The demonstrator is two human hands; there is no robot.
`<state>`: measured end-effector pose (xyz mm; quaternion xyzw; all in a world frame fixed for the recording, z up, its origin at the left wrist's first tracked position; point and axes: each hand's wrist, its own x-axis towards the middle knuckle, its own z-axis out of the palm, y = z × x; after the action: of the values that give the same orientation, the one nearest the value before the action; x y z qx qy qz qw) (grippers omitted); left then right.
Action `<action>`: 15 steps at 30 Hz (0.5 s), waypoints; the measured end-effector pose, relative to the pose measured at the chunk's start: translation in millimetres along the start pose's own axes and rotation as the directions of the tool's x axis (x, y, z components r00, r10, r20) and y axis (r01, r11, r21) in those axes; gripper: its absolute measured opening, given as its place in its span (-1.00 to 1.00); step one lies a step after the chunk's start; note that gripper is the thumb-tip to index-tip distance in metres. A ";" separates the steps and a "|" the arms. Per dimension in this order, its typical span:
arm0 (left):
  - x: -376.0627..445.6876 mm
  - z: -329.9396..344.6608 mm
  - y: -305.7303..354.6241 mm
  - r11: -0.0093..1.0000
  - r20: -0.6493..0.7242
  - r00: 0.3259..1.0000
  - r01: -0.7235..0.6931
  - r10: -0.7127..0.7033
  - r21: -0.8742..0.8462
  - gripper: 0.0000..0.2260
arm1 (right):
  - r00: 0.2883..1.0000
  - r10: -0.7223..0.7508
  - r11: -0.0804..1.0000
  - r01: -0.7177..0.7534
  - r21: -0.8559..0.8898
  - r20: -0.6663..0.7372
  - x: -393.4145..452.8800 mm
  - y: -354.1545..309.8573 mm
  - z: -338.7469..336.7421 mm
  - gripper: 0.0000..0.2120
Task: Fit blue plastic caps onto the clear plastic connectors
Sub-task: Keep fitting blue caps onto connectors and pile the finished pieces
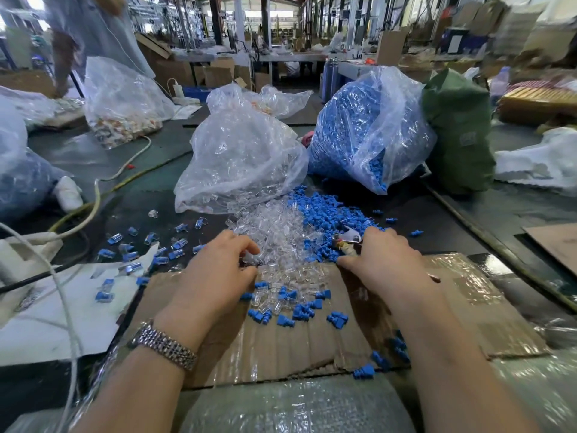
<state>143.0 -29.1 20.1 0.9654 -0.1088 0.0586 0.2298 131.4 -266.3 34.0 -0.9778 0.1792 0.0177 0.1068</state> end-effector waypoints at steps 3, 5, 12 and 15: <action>0.9 0.2 0.7 1.000 -0.002 1.000 -0.004 0.004 -0.009 -0.84 | 0.997 -0.058 0.998 0.059 0.022 -0.047 0.0 -2.0 0.2 -0.41; 1.1 1.3 0.1 1.000 0.002 1.000 -0.003 0.003 -0.022 -0.84 | 0.975 -0.178 0.983 0.183 0.028 -0.132 0.6 -4.1 -0.1 -0.53; 0.8 2.9 0.7 0.999 0.008 1.000 -0.001 0.001 -0.047 -0.85 | 0.913 -0.390 0.916 0.372 -0.152 -0.115 2.6 -20.7 15.0 -0.76; 1.5 3.3 0.7 0.997 0.016 1.000 -0.004 0.006 -0.075 -0.83 | 0.913 -0.391 0.913 0.368 -0.174 -0.121 4.0 -22.8 15.0 -0.78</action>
<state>144.5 -31.5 17.7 0.9563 -0.1152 0.0471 0.2646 143.3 -243.6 23.7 -0.9976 -0.0085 -0.0655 0.0216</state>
